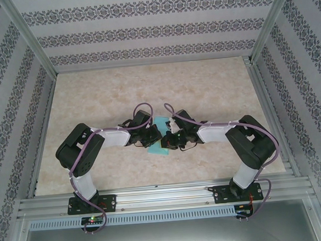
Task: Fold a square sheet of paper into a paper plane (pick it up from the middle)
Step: Fold the triangle a second time at the center of the table.
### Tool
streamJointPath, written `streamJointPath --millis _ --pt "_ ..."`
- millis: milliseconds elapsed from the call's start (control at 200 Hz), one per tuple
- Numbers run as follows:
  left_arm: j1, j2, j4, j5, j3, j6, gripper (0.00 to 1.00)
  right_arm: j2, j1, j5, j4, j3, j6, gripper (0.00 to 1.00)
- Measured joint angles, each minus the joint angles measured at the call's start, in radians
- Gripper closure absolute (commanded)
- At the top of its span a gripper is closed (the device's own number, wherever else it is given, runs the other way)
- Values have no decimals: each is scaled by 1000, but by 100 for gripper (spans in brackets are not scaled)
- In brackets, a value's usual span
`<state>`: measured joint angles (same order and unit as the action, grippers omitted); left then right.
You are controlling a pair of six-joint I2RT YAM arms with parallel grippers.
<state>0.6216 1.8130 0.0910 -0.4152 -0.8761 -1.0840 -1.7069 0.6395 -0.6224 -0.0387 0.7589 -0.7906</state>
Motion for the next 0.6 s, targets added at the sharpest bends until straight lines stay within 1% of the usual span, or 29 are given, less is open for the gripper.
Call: streamJointPath --millis 205,600 --pt "0 -1 0 0 0 3 100 -40 0 0 15 9 3 92" --pt "0 -1 -1 1 0 6 100 -44 5 2 16 1 12 89"
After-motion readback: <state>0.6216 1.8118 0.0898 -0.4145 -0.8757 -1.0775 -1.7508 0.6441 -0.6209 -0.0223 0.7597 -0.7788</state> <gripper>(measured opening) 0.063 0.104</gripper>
